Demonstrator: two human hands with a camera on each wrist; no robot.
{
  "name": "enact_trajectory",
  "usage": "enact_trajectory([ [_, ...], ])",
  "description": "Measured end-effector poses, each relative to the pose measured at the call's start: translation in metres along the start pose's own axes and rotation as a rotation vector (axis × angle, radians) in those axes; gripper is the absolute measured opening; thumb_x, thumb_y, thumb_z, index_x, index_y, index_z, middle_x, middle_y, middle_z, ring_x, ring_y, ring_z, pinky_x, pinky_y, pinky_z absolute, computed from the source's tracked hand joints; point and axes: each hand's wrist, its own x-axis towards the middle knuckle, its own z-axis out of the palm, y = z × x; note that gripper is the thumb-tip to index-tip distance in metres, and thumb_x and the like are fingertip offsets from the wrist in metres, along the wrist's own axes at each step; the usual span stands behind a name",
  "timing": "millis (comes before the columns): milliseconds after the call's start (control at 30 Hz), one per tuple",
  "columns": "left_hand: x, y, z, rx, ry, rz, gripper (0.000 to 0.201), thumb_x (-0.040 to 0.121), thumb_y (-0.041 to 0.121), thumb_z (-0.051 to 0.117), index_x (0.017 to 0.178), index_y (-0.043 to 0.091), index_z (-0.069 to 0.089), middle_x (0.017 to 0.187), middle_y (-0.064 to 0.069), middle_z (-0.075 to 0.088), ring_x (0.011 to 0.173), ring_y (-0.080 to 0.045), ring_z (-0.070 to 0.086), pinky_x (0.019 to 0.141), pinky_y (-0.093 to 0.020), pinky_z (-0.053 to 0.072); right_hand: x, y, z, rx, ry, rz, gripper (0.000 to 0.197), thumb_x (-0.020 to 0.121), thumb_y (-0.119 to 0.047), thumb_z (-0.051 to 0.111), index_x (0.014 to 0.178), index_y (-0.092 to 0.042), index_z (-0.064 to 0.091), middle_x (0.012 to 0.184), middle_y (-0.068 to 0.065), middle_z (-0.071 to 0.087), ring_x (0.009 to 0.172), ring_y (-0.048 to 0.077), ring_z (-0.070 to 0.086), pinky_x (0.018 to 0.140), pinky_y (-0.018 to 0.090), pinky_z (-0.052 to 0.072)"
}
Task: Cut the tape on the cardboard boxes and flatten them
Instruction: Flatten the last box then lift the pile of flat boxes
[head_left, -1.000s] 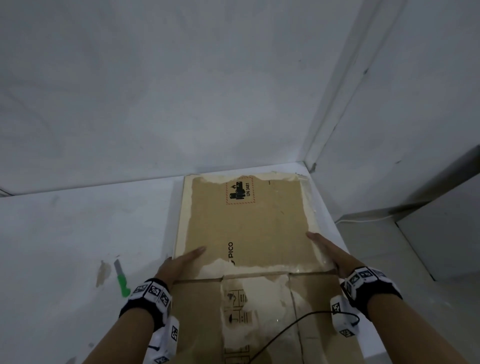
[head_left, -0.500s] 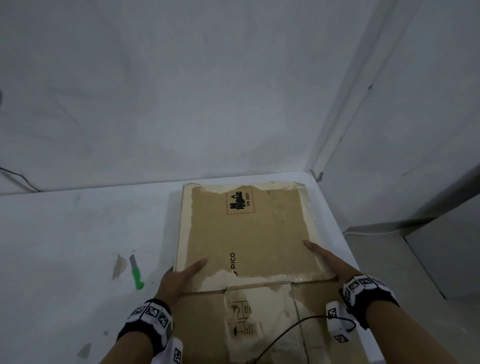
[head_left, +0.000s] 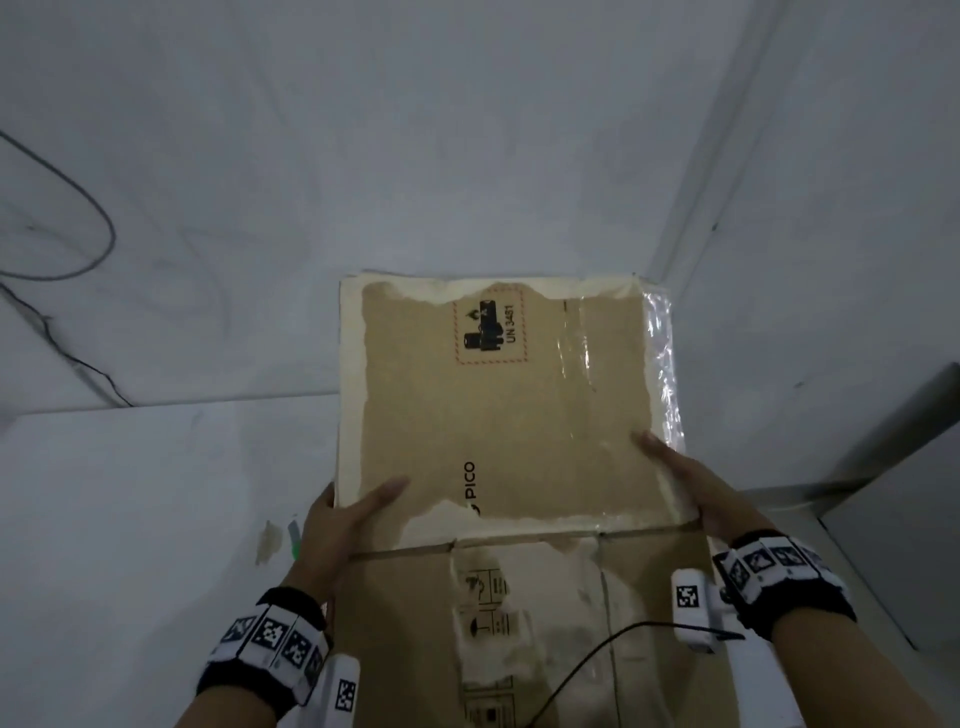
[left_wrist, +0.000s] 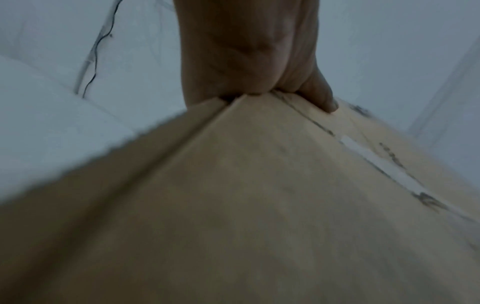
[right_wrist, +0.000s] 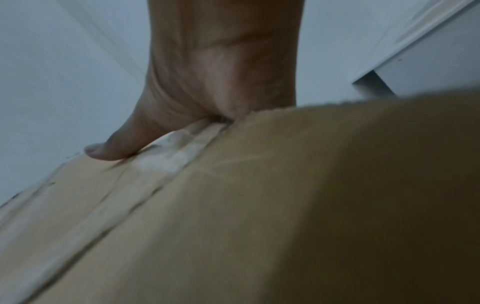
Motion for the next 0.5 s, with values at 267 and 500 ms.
enact_trajectory([
  [267, 0.016, 0.084, -0.011, -0.005, -0.136, 0.265, 0.082, 0.051, 0.036, 0.087, 0.125, 0.016, 0.058, 0.114, 0.0, 0.071, 0.101, -0.019, 0.069, 0.08, -0.032, 0.058, -0.008, -0.08, 0.004, 0.204, 0.115, -0.4, 0.102, 0.028, -0.064, 0.092, 0.112, -0.013, 0.063, 0.098, 0.002, 0.075, 0.09, 0.018, 0.072, 0.073, 0.029, 0.06],
  [500, 0.042, 0.096, -0.034, 0.139, -0.265, 0.158, 0.106, 0.027, 0.038, 0.098, 0.124, 0.02, 0.058, 0.116, 0.007, 0.069, 0.107, -0.014, 0.064, 0.083, -0.027, 0.052, 0.0, -0.069, 0.015, 0.223, -0.111, -0.375, 0.085, 0.059, -0.034, 0.091, 0.132, -0.01, 0.054, 0.126, 0.005, 0.067, 0.123, 0.027, 0.058, 0.088, 0.026, 0.056],
])
